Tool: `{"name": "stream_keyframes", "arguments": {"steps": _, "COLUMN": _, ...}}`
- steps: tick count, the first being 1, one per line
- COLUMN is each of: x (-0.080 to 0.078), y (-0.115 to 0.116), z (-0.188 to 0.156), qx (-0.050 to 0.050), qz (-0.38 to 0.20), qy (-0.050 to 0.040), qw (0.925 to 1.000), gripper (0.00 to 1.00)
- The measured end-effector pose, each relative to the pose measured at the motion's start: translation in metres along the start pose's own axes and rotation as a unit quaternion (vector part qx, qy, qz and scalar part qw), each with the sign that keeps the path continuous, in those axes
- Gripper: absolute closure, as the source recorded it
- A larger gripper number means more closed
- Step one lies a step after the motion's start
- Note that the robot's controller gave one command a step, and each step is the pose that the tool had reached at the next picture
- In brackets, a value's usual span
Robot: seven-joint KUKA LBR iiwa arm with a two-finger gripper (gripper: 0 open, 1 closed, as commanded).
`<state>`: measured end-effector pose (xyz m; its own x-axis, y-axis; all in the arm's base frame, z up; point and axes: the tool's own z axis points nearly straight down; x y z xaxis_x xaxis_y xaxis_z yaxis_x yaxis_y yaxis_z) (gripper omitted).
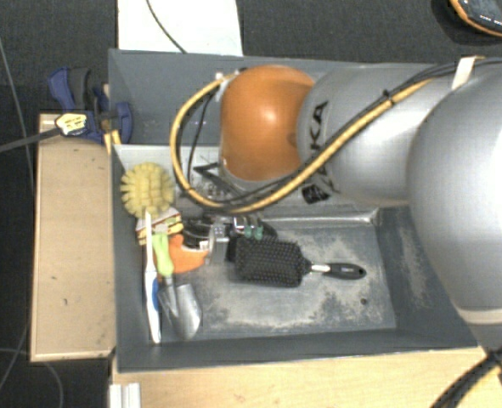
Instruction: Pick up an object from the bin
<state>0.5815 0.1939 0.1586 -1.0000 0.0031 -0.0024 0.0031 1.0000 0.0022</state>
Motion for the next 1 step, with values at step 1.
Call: {"name": "stream_keyframes", "arguments": {"steps": 1, "x": 0.0016, "y": -0.0111, "z": 0.0901, "qx": 0.001, "qz": 0.035, "qy": 0.0048, "qw": 0.9994, "gripper": 0.00}}
